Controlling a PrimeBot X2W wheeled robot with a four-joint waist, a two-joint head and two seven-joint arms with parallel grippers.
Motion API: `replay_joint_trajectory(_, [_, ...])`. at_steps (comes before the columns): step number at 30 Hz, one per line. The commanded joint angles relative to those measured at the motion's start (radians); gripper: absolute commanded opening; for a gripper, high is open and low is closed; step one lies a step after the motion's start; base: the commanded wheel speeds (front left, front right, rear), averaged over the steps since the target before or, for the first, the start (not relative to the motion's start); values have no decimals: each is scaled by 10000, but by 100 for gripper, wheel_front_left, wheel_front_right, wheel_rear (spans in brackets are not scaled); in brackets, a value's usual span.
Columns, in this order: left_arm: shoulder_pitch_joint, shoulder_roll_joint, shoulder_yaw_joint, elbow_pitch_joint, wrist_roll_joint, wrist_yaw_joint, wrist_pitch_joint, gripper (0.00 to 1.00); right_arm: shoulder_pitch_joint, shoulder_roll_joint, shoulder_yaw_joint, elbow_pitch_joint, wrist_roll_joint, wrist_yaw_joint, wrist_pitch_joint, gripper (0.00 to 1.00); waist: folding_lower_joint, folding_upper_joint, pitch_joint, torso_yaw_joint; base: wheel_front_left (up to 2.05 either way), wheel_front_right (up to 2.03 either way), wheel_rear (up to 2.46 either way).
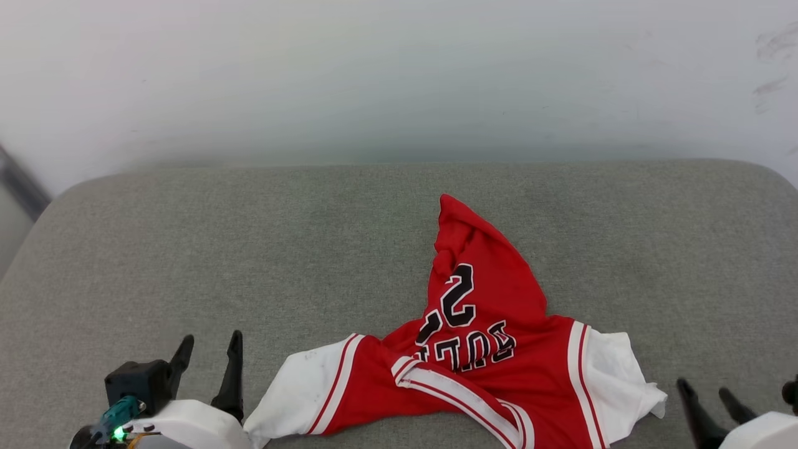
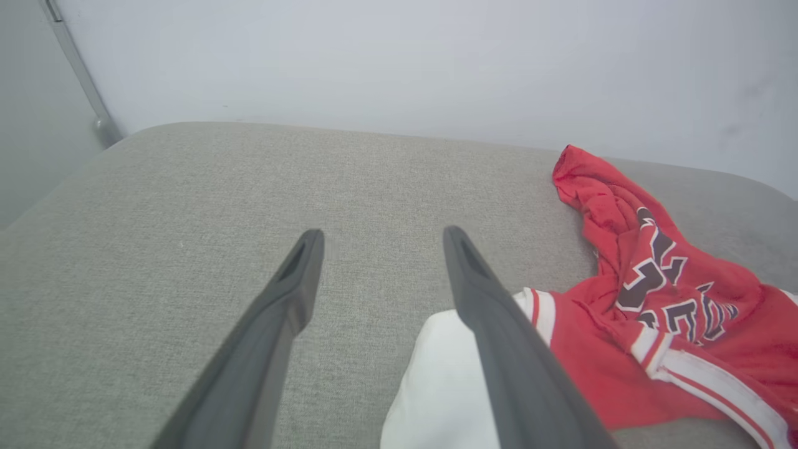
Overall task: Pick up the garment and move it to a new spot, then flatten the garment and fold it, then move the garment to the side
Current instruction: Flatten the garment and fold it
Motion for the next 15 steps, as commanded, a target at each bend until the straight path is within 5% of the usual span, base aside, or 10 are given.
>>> replay_joint_trajectory(1, [-166,-74,136,-173,135,70,-362,100,152,14,-223,190,135,-1,835,100,1,0,1,-3,0,0,0])
replay_joint_trajectory(7, [-320,-99,129,-781,432,198,-711,100,-46,-348,-740,701,120,0,3345,100,1,0,199,187,0,0,0])
replay_joint_trajectory(15, [-826,-134,12,-1592,785,370,-652,100,-1160,-865,-265,1219,163,-1,4072,100,1,0,995,593,0,0,0])
